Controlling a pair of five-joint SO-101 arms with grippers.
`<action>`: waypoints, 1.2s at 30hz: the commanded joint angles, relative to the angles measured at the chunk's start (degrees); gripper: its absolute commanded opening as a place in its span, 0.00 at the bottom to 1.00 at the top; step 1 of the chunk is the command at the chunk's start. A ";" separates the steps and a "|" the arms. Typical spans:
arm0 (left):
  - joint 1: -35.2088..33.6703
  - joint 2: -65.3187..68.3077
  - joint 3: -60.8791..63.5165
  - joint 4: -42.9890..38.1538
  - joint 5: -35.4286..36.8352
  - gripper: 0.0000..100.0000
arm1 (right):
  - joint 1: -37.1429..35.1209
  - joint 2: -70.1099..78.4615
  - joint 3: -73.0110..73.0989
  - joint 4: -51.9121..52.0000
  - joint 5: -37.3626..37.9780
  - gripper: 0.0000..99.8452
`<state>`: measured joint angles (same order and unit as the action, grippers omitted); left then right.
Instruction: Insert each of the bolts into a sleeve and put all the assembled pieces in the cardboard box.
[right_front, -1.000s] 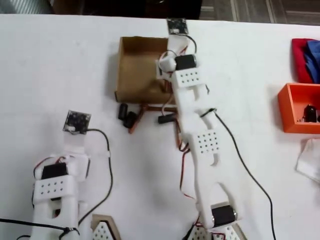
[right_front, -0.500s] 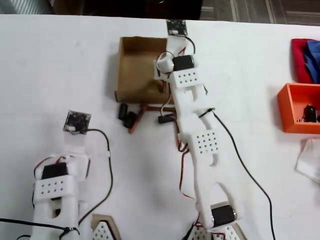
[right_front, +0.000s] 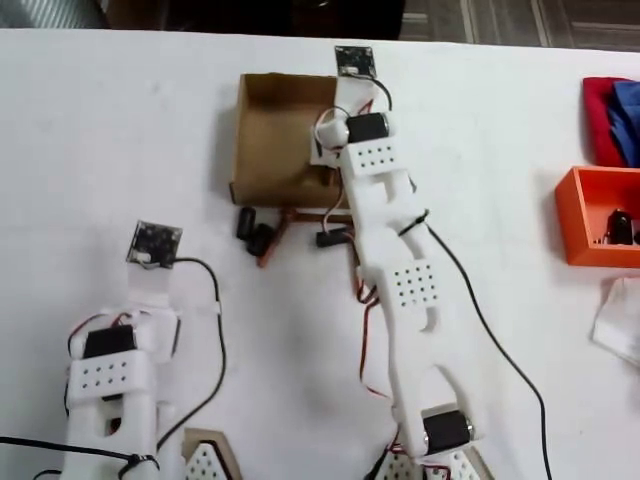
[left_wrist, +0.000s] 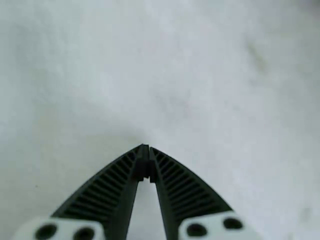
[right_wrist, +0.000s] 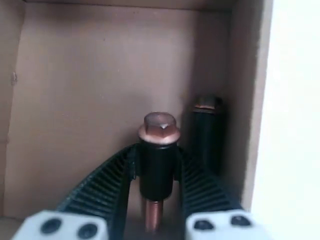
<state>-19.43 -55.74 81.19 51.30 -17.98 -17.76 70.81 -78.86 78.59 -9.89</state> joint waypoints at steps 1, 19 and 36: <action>-0.53 -0.79 -0.13 -0.97 0.44 0.03 | 0.84 0.66 -0.53 -0.75 -0.35 0.02; -0.53 -0.79 -0.13 -0.97 0.44 0.03 | 0.92 -9.89 -1.14 0.57 -0.26 0.10; -0.53 -0.79 -0.13 -1.05 0.44 0.03 | 0.75 -27.21 1.49 22.99 0.09 0.10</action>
<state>-19.43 -55.74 81.19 51.30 -17.98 -17.05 50.42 -78.33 99.60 -9.98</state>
